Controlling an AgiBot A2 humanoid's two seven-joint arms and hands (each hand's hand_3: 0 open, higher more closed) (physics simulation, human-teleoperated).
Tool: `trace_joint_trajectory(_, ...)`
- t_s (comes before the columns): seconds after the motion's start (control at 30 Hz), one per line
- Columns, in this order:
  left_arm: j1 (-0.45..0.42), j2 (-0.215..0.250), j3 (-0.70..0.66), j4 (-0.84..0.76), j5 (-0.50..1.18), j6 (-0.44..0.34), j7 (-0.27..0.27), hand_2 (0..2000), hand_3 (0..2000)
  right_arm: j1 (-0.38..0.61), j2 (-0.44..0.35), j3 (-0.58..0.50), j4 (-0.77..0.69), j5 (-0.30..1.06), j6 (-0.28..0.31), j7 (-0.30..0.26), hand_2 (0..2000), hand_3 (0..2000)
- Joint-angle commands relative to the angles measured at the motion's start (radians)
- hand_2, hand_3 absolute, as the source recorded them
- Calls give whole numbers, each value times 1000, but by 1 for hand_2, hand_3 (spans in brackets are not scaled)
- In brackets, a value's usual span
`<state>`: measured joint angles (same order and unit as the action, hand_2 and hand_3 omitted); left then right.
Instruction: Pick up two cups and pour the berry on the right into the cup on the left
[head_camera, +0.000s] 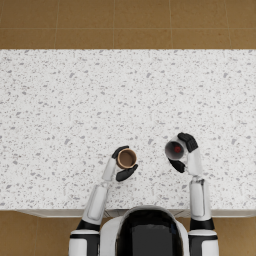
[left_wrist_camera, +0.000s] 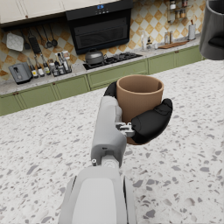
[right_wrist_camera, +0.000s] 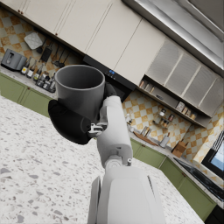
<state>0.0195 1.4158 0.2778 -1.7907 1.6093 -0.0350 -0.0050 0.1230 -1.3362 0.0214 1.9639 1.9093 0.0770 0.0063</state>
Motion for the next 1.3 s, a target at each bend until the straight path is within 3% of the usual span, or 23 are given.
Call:
trace_joint_trajectory(0.03, 49, 30, 14, 20, 6, 0, 0, 2000, 1280, 55, -16, 42, 43, 32, 1, 0, 2000, 1280)
trace_joint_trajectory(0.57, 140, 103, 79, 123, 21, -2, 3, 2000, 1280, 167, -95, 189, 97, 546, 11, 1, 2000, 1280)
trace_joint_trajectory(1.3, 194, 151, 109, 193, 75, -3, 3, 2000, 1280, 153, -126, 255, 118, 1252, 17, 4, 2000, 1280)
